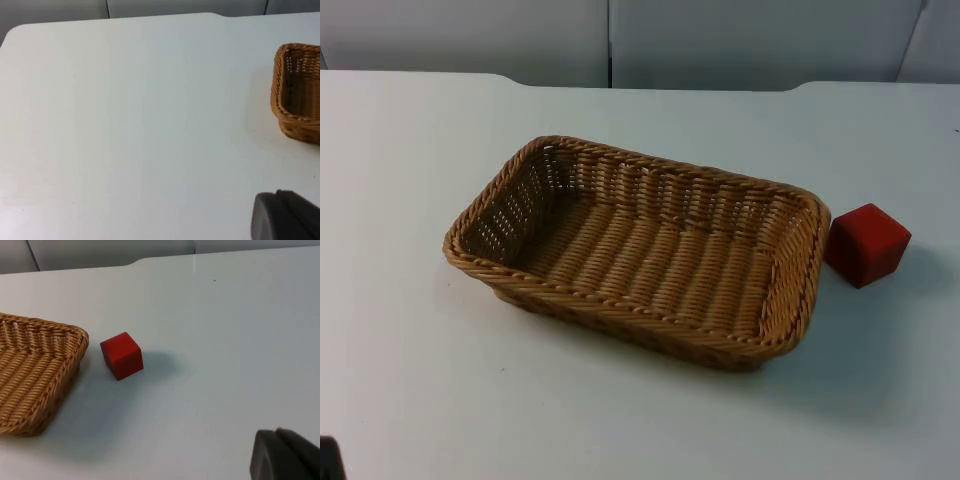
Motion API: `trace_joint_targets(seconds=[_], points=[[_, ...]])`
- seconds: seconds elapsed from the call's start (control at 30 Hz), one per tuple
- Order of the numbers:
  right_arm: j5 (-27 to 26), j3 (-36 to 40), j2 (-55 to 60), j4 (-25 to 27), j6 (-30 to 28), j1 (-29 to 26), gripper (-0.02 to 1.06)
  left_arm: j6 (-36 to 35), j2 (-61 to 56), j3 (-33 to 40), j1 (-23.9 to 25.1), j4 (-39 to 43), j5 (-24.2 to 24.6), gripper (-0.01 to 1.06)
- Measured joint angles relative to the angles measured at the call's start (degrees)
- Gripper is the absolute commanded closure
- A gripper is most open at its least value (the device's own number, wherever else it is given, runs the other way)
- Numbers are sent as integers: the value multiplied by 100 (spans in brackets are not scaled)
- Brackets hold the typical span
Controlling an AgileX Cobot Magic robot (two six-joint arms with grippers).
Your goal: Pick up the basket with the left hand and place the cube into the basket with the right hand.
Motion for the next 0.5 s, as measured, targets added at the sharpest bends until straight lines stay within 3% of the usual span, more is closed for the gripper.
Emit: trace_joint_targets(seconds=[0.17,0.27,0.3,0.43,0.47,0.5], points=[[0,0,0,0,0,0,105,-35,31,-15,0,-347,-13,105],[0,0,0,0,0,0,105,334,871,-223,0,-1699,-106,105],[0,0,0,0,0,0,105,334,871,-223,0,-1699,-106,105],[0,0,0,0,0,0,105,2200,2970,-530,0,-3978,-112,104],[0,0,0,0,0,0,105,2656,3562,-629,0,-4267,-111,103],[0,0,0,0,0,0,105,2656,3562,-629,0,-4267,-111,99]])
